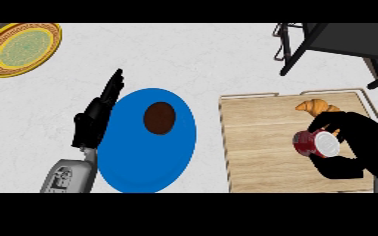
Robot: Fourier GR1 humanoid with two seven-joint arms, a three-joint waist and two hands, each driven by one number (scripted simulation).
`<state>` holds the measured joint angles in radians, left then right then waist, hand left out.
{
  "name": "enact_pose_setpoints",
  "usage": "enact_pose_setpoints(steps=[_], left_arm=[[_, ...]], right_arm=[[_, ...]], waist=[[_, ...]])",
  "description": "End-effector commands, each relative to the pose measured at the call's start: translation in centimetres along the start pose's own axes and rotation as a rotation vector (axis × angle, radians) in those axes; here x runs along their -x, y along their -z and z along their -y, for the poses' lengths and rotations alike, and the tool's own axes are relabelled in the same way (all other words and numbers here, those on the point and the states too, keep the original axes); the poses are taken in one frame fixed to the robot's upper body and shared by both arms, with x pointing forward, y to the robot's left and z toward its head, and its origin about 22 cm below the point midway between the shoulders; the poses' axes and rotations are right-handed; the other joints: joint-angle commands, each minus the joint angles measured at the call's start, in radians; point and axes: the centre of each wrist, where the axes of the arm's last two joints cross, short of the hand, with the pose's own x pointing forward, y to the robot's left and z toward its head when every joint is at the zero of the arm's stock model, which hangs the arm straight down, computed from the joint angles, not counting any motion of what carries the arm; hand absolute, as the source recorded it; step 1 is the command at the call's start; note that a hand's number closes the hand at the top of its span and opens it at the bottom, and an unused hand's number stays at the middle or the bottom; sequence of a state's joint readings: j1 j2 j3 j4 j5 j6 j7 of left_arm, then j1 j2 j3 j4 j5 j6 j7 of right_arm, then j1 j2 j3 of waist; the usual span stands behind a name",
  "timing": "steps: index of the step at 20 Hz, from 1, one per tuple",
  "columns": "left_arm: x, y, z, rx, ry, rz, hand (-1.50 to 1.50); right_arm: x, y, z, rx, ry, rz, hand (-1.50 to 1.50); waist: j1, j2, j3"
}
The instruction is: Pick the can from the tray and place it in the tiered shelf
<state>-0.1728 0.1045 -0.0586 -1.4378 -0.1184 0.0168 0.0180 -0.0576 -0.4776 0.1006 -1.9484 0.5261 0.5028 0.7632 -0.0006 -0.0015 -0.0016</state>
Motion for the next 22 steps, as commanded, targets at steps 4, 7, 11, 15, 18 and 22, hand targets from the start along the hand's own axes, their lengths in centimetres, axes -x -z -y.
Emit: enact_pose_setpoints(steps=[4, 7, 11, 15, 18, 22], left_arm=[[-0.3, -1.3, 0.5, -0.017, 0.0, 0.007, 0.0], [-0.7, -0.2, 0.1, 0.002, 0.005, 0.017, 0.0], [-0.9, 1.0, 0.4, 0.017, -0.008, 0.003, 0.0], [-0.7, 0.0, 0.3, 0.006, -0.009, 0.008, 0.0], [-0.6, 0.7, 0.7, 0.011, -0.01, 0.001, 0.0], [0.5, 0.5, -1.4, 0.013, 0.001, -0.005, 0.0]], right_arm=[[-0.4, -0.9, -1.2, 0.051, -0.026, 0.025, 1.5], [-2.2, 1.4, -2.4, 0.073, 0.007, 0.054, 1.5], [-10.2, 1.5, -6.7, 0.1, 0.036, 0.032, 1.5], [-15.4, 4.8, -7.0, 0.14, 0.119, 0.041, 1.5], [-14.6, 3.8, -6.8, 0.228, 0.292, 0.097, 1.5], [-16.1, 0.6, -4.7, 0.36, 0.492, 0.185, 1.5]], waist=[[0.001, 0.0, 0.002], [0.005, 0.002, 0.002], [0.013, 0.004, 0.001], [0.021, 0.005, 0.002], [0.007, 0.003, 0.002], [0.003, 0.001, 0.001]])
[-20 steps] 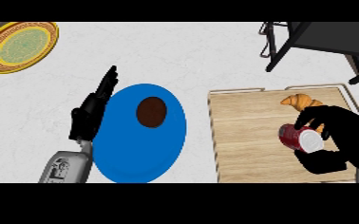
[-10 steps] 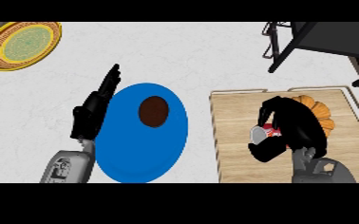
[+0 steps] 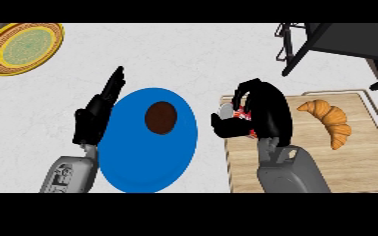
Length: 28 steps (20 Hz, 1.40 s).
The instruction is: Pick the can from the tray and place it in the tiered shelf
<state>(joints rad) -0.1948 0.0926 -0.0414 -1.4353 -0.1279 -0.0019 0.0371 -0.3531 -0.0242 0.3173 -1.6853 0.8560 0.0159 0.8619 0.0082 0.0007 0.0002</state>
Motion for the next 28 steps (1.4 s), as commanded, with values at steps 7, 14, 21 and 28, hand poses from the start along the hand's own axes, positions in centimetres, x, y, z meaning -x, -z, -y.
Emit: enact_pose_setpoints(steps=[7, 14, 21, 28], left_arm=[[1.5, -0.2, -0.6, -0.009, 0.0, 0.007, 0.0], [1.3, -1.5, -1.0, -0.003, 0.007, -0.001, 0.0], [0.4, -0.4, -0.4, -0.01, 0.007, -0.009, 0.0], [0.6, -1.0, 0.7, -0.017, -0.001, 0.001, 0.0]], right_arm=[[-6.7, -3.1, 6.8, 0.272, 0.175, 0.076, 1.5], [-7.7, -3.1, 11.5, 0.501, 0.09, 0.022, 1.5], [-8.7, -0.4, 16.6, 0.667, 0.052, 0.02, 1.5], [-9.3, 2.2, 18.5, 0.729, 0.063, -0.025, 1.5]], waist=[[-0.012, -0.003, -0.001], [-0.007, -0.004, -0.001], [-0.006, -0.001, -0.001], [0.002, 0.0, -0.001]])
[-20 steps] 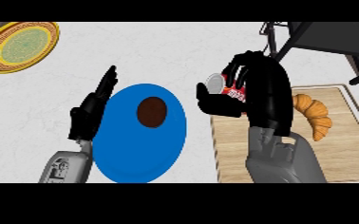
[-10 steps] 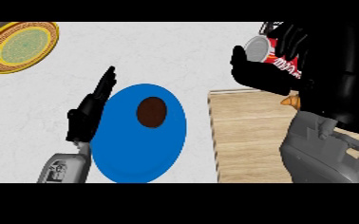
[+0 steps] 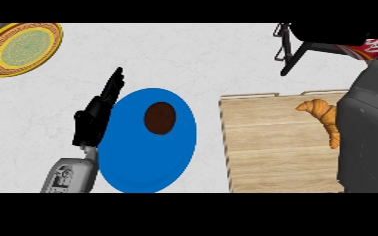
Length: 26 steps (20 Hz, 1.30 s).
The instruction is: Pick the can from the tray and place it in the tiered shelf
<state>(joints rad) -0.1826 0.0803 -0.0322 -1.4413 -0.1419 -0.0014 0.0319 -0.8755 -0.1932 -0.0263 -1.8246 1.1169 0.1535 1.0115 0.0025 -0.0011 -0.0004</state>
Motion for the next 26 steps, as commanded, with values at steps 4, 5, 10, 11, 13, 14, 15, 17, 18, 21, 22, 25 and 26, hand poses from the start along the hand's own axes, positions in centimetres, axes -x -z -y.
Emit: enact_pose_setpoints(steps=[4, 5, 10, 11, 13, 14, 15, 17, 18, 21, 22, 25, 26], left_arm=[[0.6, 0.0, 0.2, 0.006, 0.01, -0.002, 0.0], [1.8, -0.3, -1.2, 0.011, 0.007, 0.0, 0.0], [0.6, -1.3, 1.1, -0.008, -0.012, 0.02, 0.0], [0.3, -0.2, 0.1, 0.022, -0.012, -0.011, 0.0], [0.3, 0.5, -0.3, 0.006, 0.002, 0.003, 0.0], [-0.4, 0.6, -0.1, 0.028, -0.008, -0.002, 0.0], [-0.2, 1.6, 0.0, -0.004, 0.022, 0.012, 0.0], [-0.2, -0.9, 1.4, 0.025, 0.007, 0.002, 0.0], [0.0, -0.5, 0.7, 0.024, -0.01, 0.006, 0.0], [-0.7, 0.2, -1.2, 0.015, 0.007, -0.002, 0.0], [-0.8, -0.5, -1.2, 0.024, -0.016, 0.007, 0.0], [0.3, -0.5, 1.5, 0.014, -0.014, 0.004, 0.0], [-0.5, 1.0, 1.4, 0.017, -0.002, 0.008, 0.0]], right_arm=[[-0.2, 6.3, 2.6, 0.093, -0.036, -0.07, 1.5], [-1.7, 5.4, 2.8, 0.104, -0.045, -0.073, 1.5], [1.7, 8.0, 3.4, 0.154, -0.079, -0.048, 1.5], [1.6, 9.5, 3.0, 0.129, -0.077, -0.054, 1.5], [2.0, 10.3, 4.3, 0.141, -0.081, -0.026, 1.5], [1.9, 9.7, 1.8, 0.154, -0.1, -0.021, 1.5], [1.0, 9.8, 2.2, 0.152, -0.147, -0.001, 1.5], [2.3, 10.7, 2.9, 0.176, -0.176, 0.023, 1.5], [2.2, 11.2, 0.7, 0.178, -0.174, 0.011, 1.5], [3.5, 12.3, 0.9, 0.174, -0.184, 0.002, 1.5], [3.3, 13.0, -0.6, 0.189, -0.216, -0.005, 1.5], [6.5, 13.9, -1.7, 0.242, -0.296, 0.078, 1.5], [4.9, 14.1, -1.8, 0.233, -0.291, 0.11, 1.5]], waist=[[0.005, 0.002, 0.0], [0.003, 0.001, 0.0], [0.004, 0.001, 0.0], [0.004, 0.002, 0.0], [0.001, 0.002, 0.0], [0.004, 0.003, 0.0], [0.002, 0.003, 0.0], [0.006, 0.001, 0.0], [0.011, 0.003, 0.0], [0.006, 0.002, 0.0], [0.016, 0.004, 0.0], [0.015, 0.01, 0.0], [0.013, 0.009, 0.0]])
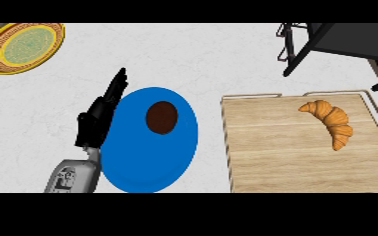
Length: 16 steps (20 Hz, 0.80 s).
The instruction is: Pick the can from the tray and place it in the tiered shelf
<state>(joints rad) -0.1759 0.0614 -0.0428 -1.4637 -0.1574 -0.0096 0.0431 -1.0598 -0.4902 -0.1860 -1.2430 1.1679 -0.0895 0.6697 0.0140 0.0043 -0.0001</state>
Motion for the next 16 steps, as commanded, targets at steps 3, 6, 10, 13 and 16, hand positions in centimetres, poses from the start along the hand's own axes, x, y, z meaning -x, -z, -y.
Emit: enact_pose_setpoints(steps=[3, 6, 10, 13, 16], left_arm=[[1.1, 0.8, -0.6, 0.004, 0.005, -0.004, 0.0], [0.3, 0.4, -1.7, 0.004, 0.008, 0.012, 0.0], [1.0, 1.0, 0.2, -0.013, 0.007, 0.001, 0.0], [-1.5, 1.0, -0.5, 0.006, 0.013, -0.002, 0.0], [0.8, 0.4, 0.6, 0.009, 0.01, -0.002, 0.0]], right_arm=[[0.2, 0.4, -3.9, 0.041, 0.006, 0.08, 1.5], [2.2, 1.8, -5.2, 0.057, -0.031, 0.01, 1.5], [4.2, 2.5, -4.0, 0.095, 0.317, -0.049, 1.5], [3.8, 2.7, -5.1, 0.076, 0.328, -0.015, 1.5], [6.4, 4.5, -5.4, 0.078, 0.331, -0.033, 1.5]], waist=[[0.001, 0.002, 0.0], [0.009, 0.003, 0.0], [-0.002, 0.005, 0.001], [0.005, 0.0, 0.001], [0.007, 0.004, 0.0]])
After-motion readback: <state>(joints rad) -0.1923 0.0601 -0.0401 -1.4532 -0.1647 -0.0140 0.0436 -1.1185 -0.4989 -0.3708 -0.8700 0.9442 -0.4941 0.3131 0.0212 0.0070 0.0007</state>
